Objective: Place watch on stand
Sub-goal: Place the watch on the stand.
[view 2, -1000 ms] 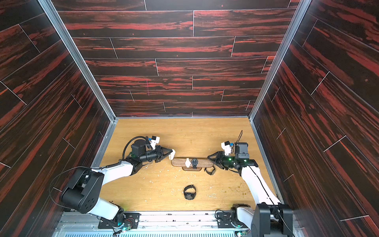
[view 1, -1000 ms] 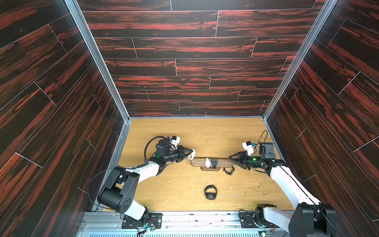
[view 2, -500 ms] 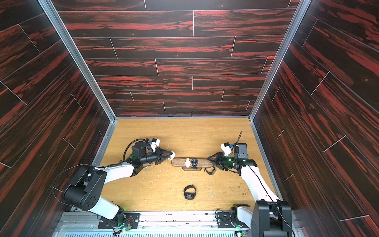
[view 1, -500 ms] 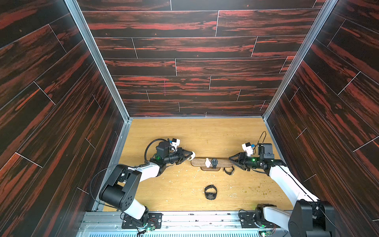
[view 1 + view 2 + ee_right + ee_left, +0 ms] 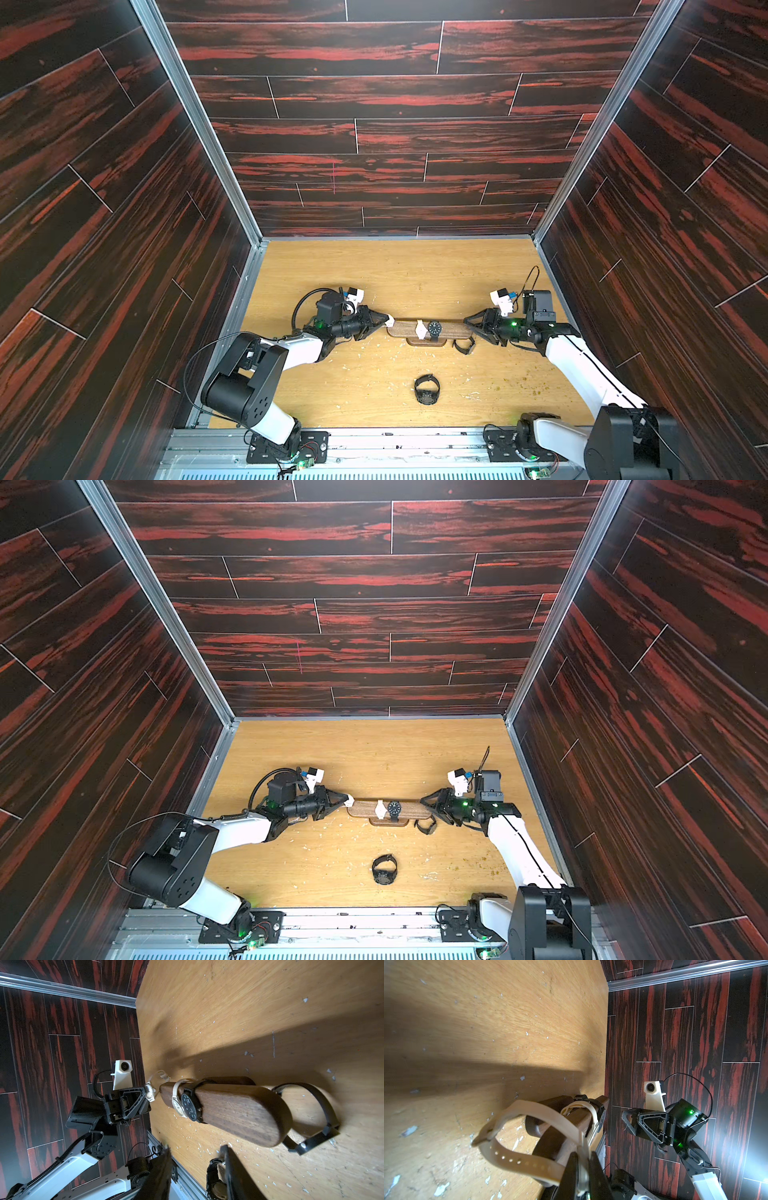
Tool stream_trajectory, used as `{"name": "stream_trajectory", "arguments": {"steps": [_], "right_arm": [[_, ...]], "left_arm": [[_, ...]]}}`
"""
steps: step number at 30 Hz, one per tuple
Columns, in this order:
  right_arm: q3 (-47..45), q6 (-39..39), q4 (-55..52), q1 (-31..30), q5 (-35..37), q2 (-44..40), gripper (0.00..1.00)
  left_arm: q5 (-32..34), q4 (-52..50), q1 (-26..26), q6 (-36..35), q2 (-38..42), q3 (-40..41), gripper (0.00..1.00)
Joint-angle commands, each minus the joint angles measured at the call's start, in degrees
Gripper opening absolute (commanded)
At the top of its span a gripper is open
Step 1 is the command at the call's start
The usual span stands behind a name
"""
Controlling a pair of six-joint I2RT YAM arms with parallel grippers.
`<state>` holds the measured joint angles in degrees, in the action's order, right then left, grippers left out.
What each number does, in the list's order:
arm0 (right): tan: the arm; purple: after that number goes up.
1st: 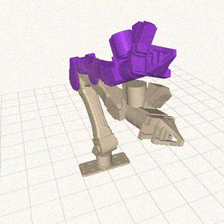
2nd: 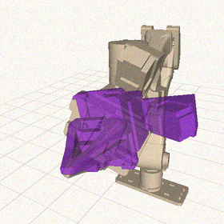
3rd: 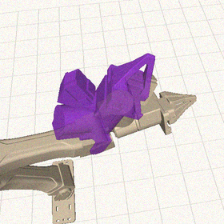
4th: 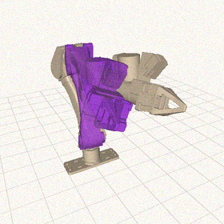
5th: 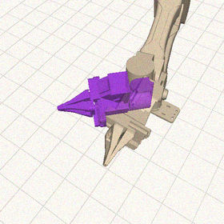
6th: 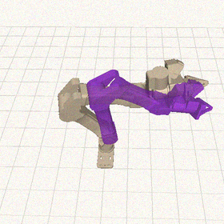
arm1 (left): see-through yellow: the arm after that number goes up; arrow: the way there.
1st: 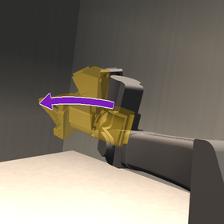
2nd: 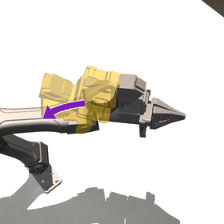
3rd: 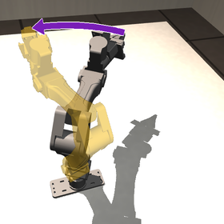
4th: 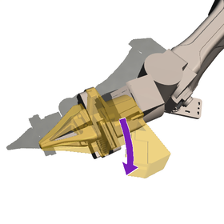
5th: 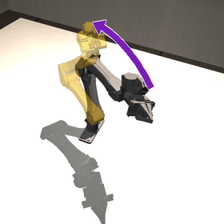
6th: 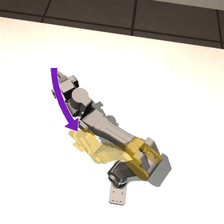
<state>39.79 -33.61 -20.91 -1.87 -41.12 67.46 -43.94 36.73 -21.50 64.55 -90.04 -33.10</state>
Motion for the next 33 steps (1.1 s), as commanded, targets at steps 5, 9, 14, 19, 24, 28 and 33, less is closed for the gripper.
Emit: {"name": "stream_trajectory", "arguments": {"steps": [5, 9, 14, 19, 24, 28, 33], "right_arm": [[-0.85, 0.42, 0.52, 0.22, -0.27, -0.4, 0.44], [-1.01, 0.62, 0.77, 0.21, -0.22, -0.31, 0.44], [-1.43, 0.69, 1.17, 0.21, 0.14, -0.25, 0.44], [-1.73, 0.84, 0.66, 0.2, 2.56, -0.66, 0.44], [-1.08, 1.3, -0.62, 0.2, 7.74, -0.85, 0.44], [-0.18, 0.86, -0.76, 0.21, 10.47, 0.41, 0.44], [0.8, -0.14, 0.75, 0.22, 12.01, 1.83, 0.44]], "left_arm": [[-0.44, 4.35, -3.19, 2.25, -3.05, -1.61, 0.0], [-0.44, 6.5, -3.81, 3.92, -4.09, -1.31, 0.0], [-0.44, 4.95, -3.82, 3.59, -2.7, -1.68, 0.0], [0.23, -3.38, -3.82, -0.19, 1.02, -3.02, 0.0], [1.13, -9.27, -3.82, -2.76, 4.44, -3.02, 0.0], [1.29, -10.28, -3.82, -3.15, 4.49, -2.51, 0.0], [1.14, -6.96, -3.81, -1.31, 2.93, -1.31, 0.0]]}}
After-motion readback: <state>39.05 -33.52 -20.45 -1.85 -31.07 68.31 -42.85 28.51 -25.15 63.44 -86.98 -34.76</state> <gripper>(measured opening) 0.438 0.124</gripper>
